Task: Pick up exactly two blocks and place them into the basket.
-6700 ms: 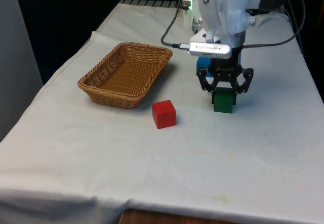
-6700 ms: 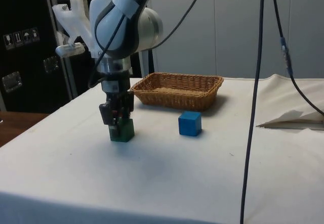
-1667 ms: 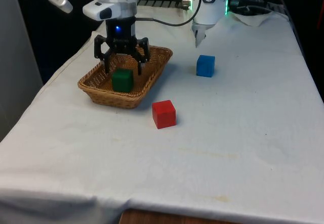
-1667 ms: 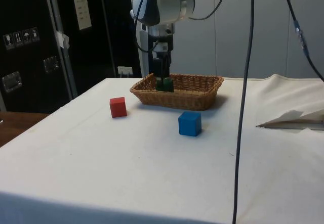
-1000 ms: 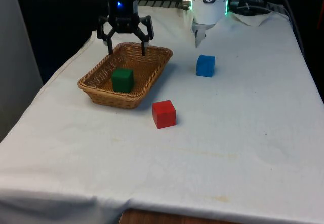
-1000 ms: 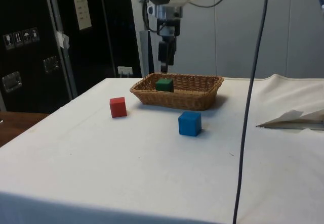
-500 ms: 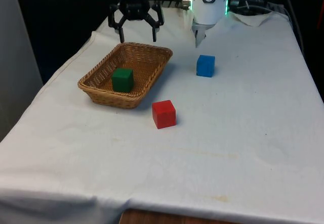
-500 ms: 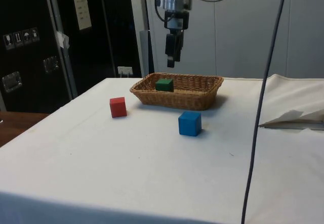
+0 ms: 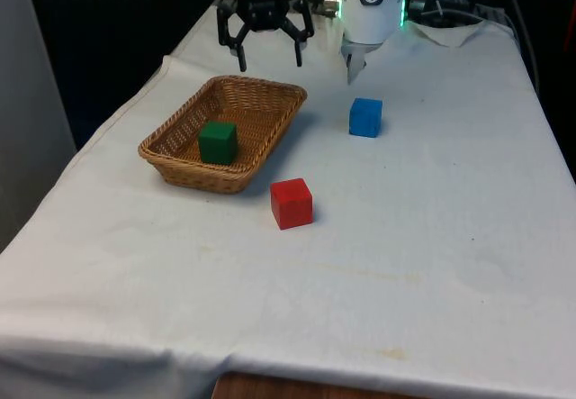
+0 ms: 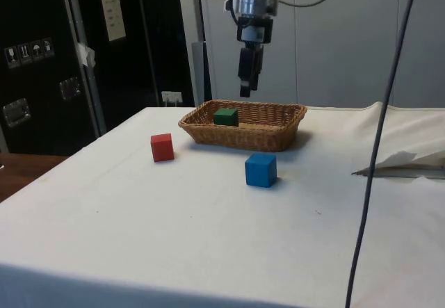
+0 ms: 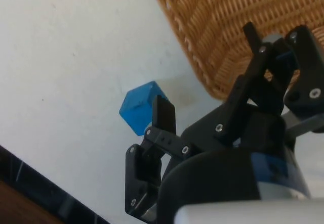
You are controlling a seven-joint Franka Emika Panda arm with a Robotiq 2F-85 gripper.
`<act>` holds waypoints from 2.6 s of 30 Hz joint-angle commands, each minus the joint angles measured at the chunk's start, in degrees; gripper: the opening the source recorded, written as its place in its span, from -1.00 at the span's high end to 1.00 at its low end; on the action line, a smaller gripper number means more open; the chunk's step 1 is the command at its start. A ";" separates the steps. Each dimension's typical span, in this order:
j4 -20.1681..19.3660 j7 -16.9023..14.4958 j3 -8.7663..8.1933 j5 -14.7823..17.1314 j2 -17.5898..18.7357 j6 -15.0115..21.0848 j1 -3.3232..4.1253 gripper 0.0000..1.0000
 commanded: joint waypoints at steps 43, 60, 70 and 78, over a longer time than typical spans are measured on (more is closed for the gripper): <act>-8.08 14.44 12.78 -5.67 -1.89 6.70 0.29 -1.00; -8.71 21.94 14.21 -12.38 -1.95 6.25 0.34 -1.00; -9.74 24.58 15.41 -12.78 -2.29 6.30 0.40 -1.00; -10.60 26.59 16.44 -11.97 -2.52 6.53 0.52 -1.00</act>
